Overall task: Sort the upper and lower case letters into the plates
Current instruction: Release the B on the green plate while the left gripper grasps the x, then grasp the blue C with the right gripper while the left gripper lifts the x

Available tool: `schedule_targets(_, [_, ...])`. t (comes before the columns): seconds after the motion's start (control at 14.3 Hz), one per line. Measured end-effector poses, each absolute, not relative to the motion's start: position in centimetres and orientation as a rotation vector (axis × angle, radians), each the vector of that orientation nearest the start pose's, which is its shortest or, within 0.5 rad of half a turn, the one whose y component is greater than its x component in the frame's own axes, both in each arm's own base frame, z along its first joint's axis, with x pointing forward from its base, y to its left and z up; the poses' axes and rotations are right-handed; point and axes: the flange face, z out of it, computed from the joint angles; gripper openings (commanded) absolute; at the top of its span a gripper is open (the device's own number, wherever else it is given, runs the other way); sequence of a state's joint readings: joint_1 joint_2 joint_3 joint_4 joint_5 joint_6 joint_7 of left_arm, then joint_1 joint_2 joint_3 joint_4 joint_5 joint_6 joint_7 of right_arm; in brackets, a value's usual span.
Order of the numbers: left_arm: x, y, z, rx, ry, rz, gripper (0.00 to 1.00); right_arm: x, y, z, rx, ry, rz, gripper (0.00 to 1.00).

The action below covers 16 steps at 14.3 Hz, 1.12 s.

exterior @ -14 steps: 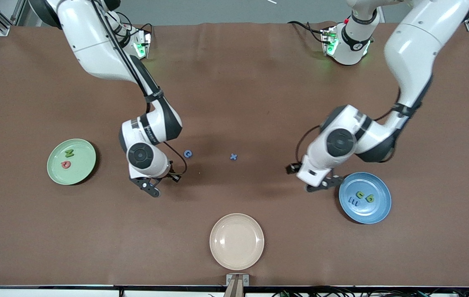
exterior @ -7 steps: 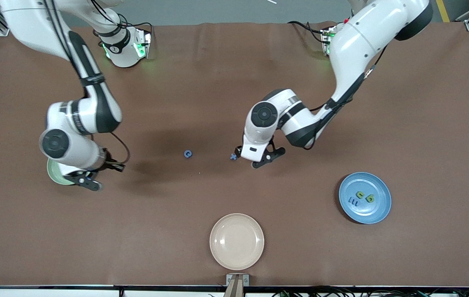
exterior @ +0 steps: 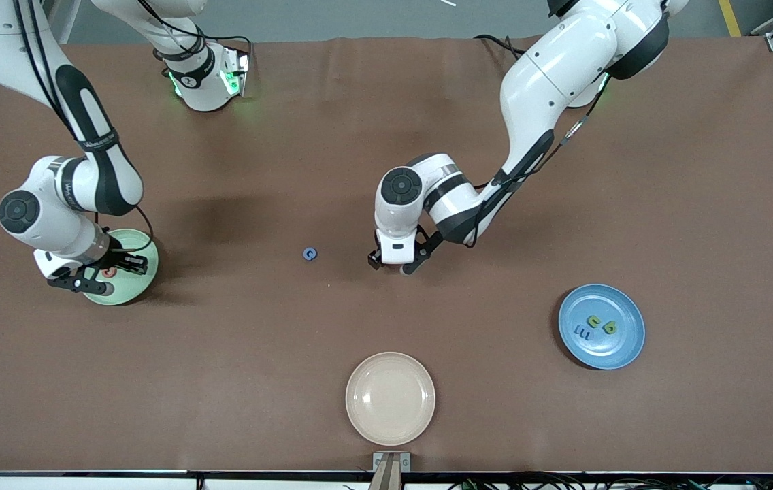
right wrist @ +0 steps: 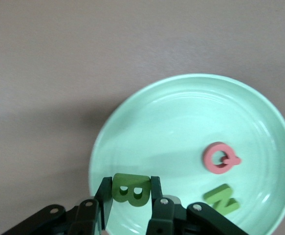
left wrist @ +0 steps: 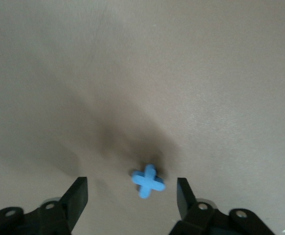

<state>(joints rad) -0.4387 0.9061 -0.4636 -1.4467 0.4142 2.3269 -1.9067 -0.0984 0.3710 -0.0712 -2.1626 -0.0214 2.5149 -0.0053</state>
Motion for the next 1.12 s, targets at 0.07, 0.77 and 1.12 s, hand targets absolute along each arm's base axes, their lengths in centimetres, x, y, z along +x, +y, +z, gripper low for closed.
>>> schedule_targets(0.07, [50.8,-52.4,18.9,-2.884,-1.465,0.053,0.74,55.5,-10.3,22.0,-3.171,0.203,0.037,0.18])
schedule_targets(0.77, [51.9,-51.7,18.1,-2.733,-1.714,0.031,0.64,53.7,-12.8,18.2,-3.16,0.142,0.116,1.0])
schedule_targets(1.12, [50.9,-53.4,17.9,-2.749,-1.703,0.036,0.55,56.6,-2.4,29.2,-3.146,0.17,0.326,1.0])
